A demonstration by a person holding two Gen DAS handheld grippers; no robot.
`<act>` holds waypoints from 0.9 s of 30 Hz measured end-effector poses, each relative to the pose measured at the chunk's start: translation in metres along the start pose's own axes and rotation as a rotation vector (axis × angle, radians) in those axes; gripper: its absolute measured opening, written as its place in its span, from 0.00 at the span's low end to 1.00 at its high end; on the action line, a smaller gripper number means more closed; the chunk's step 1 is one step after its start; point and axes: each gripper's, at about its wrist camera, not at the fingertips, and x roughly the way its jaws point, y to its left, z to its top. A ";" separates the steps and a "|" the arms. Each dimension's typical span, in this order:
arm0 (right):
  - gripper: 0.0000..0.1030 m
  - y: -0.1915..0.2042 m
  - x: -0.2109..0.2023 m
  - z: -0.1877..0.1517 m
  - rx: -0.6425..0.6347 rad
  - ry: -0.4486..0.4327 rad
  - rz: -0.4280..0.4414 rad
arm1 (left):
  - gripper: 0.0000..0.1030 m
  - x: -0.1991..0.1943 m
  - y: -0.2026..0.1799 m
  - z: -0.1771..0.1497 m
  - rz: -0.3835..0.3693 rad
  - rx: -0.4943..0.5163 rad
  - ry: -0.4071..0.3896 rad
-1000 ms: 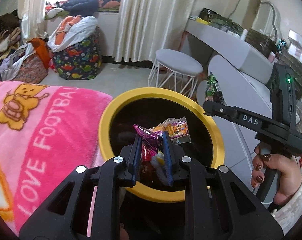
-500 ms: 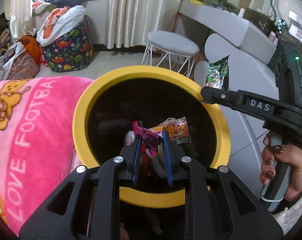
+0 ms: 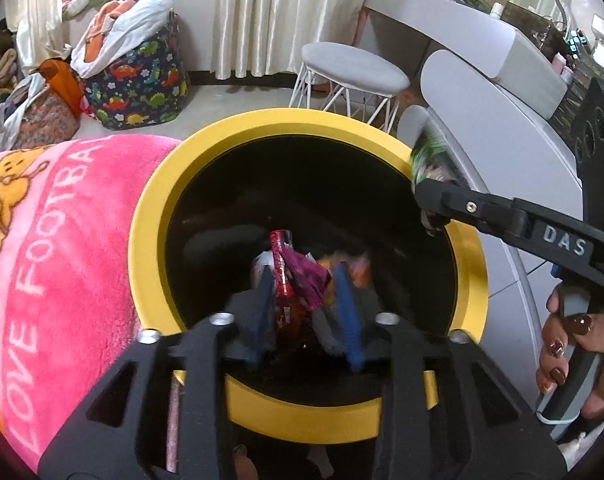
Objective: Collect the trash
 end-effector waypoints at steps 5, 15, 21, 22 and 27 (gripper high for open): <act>0.54 -0.002 -0.002 0.000 0.009 -0.006 -0.028 | 0.55 -0.006 0.004 0.000 0.017 -0.009 -0.015; 0.71 0.008 -0.016 -0.004 -0.026 -0.034 -0.077 | 0.89 -0.028 0.014 0.001 0.042 -0.060 -0.065; 0.82 0.023 -0.025 -0.007 -0.058 -0.053 -0.084 | 0.89 -0.047 0.024 0.001 0.062 -0.093 -0.101; 0.83 0.026 -0.027 -0.007 -0.064 -0.058 -0.085 | 0.89 -0.050 0.026 0.001 0.065 -0.096 -0.106; 0.86 0.040 -0.035 -0.009 -0.090 -0.080 -0.081 | 0.89 -0.067 0.034 0.001 0.088 -0.117 -0.133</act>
